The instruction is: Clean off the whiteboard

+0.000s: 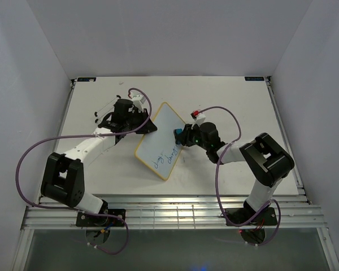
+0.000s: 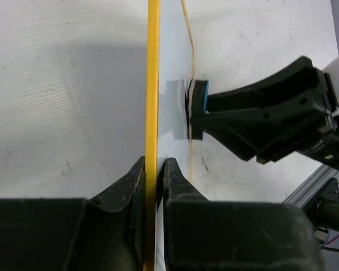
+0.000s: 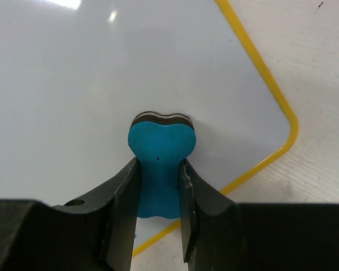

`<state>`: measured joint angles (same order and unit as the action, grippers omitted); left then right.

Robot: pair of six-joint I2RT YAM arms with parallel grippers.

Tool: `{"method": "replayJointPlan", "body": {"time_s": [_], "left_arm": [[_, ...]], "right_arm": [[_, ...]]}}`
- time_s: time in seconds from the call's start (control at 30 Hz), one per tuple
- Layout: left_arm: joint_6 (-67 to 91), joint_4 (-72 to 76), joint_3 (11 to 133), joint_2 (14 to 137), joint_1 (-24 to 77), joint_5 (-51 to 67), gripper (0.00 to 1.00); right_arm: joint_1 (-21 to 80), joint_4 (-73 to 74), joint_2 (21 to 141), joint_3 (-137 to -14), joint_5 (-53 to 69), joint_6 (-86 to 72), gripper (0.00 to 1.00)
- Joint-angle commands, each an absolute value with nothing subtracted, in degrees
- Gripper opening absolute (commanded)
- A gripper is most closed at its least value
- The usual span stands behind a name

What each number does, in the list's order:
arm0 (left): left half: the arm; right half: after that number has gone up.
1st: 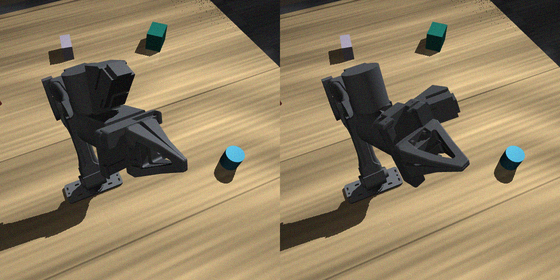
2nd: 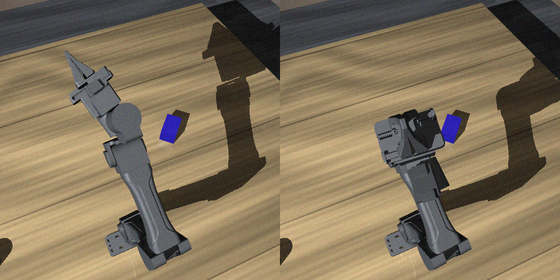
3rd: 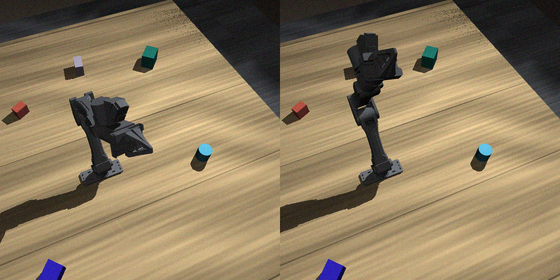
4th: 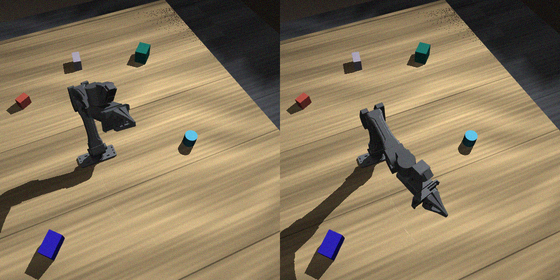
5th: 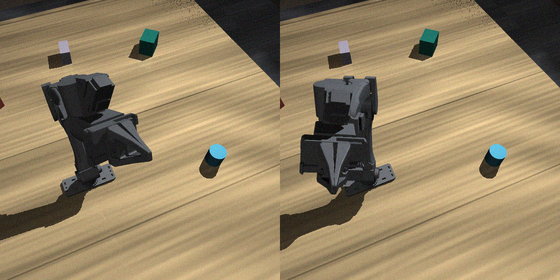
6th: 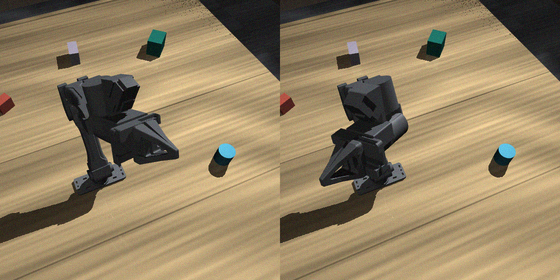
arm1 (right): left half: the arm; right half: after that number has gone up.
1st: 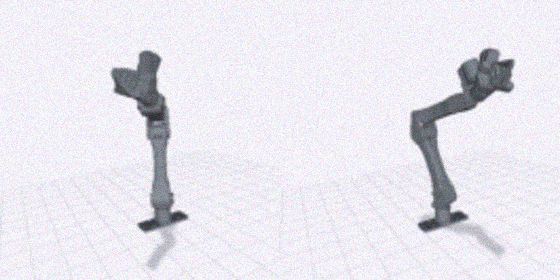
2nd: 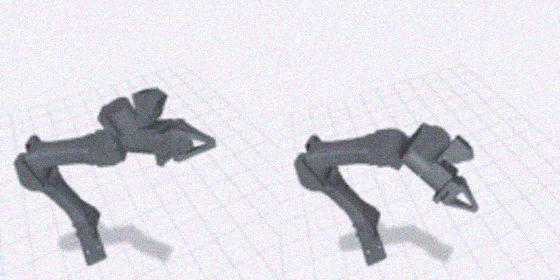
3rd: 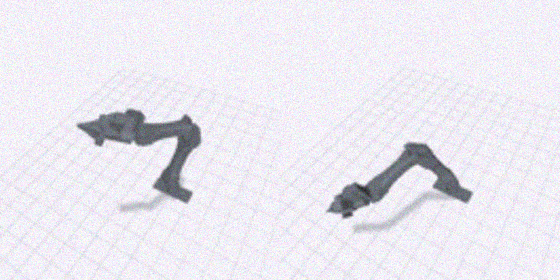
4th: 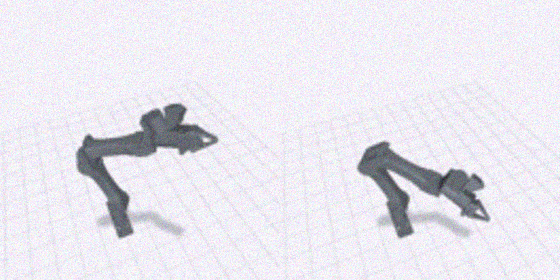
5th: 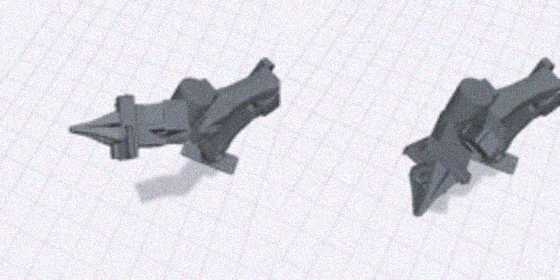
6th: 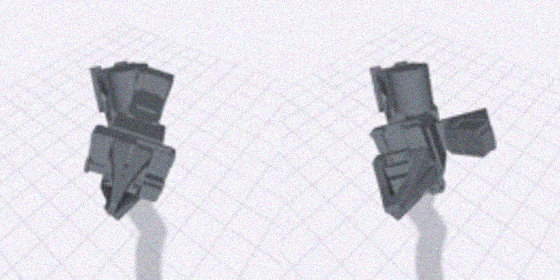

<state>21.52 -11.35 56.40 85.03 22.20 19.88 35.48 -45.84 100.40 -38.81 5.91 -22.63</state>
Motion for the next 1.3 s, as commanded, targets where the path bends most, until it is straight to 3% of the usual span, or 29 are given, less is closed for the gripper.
{"method": "replayJointPlan", "body": {"time_s": [0.0,0.3,0.47,0.7,0.9,1.1,1.27], "left_arm": [[16.00,-22.32,54.49,90.61,22.06,12.22,0.00],[15.21,-22.50,54.67,93.25,21.80,13.62,0.00],[14.50,-22.76,54.67,93.60,21.80,14.42,0.00],[14.06,-23.03,54.58,93.52,21.80,14.59,0.00],[13.80,-23.03,54.58,93.34,21.80,15.64,0.00],[13.45,-22.94,54.49,92.90,21.80,16.08,0.00],[13.53,-22.94,54.67,92.81,21.80,16.26,0.00]], "right_arm": [[40.32,-46.13,98.70,-36.48,7.27,-18.73,0.08],[55.79,-53.60,95.10,-32.43,12.56,-11.26,0.08],[59.23,-58.61,98.60,-33.40,15.29,-10.98,0.08],[58.10,-47.76,98.44,-37.09,2.57,-9.49,0.08],[50.55,-33.52,99.49,-41.65,-8.60,-10.55,0.08],[42.28,-27.69,100.20,-44.38,-8.35,-13.18,0.08],[47.27,-34.88,97.30,-41.75,1.22,-10.55,0.08]]}}
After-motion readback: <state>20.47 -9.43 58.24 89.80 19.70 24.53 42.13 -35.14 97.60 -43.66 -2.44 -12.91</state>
